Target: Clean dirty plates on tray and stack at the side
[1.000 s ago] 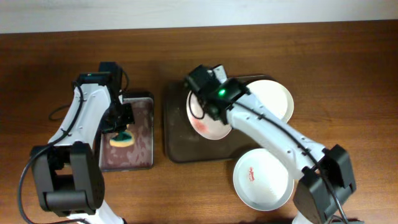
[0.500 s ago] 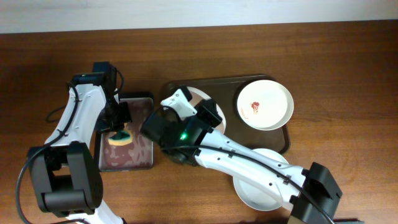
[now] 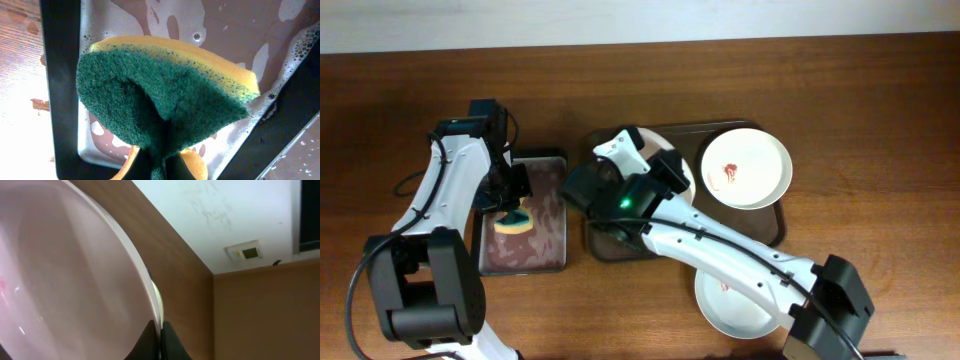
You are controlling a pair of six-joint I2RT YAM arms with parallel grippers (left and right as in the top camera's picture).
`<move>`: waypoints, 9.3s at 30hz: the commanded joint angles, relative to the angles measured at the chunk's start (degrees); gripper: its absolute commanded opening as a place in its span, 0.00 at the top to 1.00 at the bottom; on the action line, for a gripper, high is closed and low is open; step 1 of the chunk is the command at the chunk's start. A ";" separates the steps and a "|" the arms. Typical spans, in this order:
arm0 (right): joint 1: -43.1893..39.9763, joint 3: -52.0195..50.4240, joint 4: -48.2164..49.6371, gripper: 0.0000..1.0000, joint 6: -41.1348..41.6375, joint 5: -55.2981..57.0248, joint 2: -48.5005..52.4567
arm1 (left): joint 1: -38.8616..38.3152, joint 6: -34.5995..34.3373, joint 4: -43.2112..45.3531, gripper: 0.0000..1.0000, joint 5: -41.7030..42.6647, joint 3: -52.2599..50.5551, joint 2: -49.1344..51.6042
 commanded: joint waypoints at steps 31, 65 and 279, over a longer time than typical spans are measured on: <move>-96.96 3.91 -2.60 0.96 8.24 -79.58 -2.19 | 0.15 0.96 -0.83 1.00 1.90 -0.15 -2.08; -62.90 -36.57 -6.82 0.53 -0.13 -71.04 -28.92 | 0.15 1.68 -1.60 1.00 1.88 -0.15 -2.08; -30.03 -29.18 34.45 0.90 1.92 -87.41 -3.65 | -32.17 -15.17 -7.04 1.00 -17.86 19.87 12.85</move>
